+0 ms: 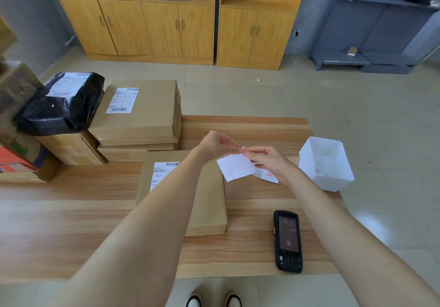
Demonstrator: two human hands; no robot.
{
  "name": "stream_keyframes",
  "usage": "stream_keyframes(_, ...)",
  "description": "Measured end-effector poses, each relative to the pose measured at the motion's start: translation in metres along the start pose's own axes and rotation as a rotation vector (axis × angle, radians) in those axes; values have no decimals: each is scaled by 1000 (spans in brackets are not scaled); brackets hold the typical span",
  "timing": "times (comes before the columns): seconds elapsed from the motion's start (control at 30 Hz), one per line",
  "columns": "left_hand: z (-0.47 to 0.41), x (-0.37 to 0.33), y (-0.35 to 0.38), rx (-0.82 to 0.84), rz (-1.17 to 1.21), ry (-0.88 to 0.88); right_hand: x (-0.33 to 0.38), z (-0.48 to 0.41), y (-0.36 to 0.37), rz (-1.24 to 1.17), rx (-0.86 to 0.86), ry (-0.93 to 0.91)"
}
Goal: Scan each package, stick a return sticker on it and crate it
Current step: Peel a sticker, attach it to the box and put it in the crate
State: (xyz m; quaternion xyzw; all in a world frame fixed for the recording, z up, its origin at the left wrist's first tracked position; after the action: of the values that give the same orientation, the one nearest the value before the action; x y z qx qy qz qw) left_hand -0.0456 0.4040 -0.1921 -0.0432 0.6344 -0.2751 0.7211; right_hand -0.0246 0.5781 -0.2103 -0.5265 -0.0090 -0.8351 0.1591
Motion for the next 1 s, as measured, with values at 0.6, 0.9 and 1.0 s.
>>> stream_keyframes(0.6,-6,-1,4,-1,-20,4,-2,-2,-7,55,-18,13)
stream_keyframes(0.9,-14,-2,6,-24,49,-26,-3,-5,-15,80,-45,44)
stream_keyframes(1.0,-16,-1,5,-45,72,-48,-6,-6,-19,89,-59,54)
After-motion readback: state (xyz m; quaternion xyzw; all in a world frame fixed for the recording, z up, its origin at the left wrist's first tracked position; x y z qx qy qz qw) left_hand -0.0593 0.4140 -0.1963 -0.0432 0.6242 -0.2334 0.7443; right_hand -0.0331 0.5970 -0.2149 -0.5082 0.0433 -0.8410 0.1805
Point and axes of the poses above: each hand's wrist, its own z-axis away from the middle knuckle, its own y-axis out of the palm, x = y × z, the point moved 2 cm from there along -z, towards the middle knuckle, and after that the axes turned 5 degrees about y, right-handed, at the moved point
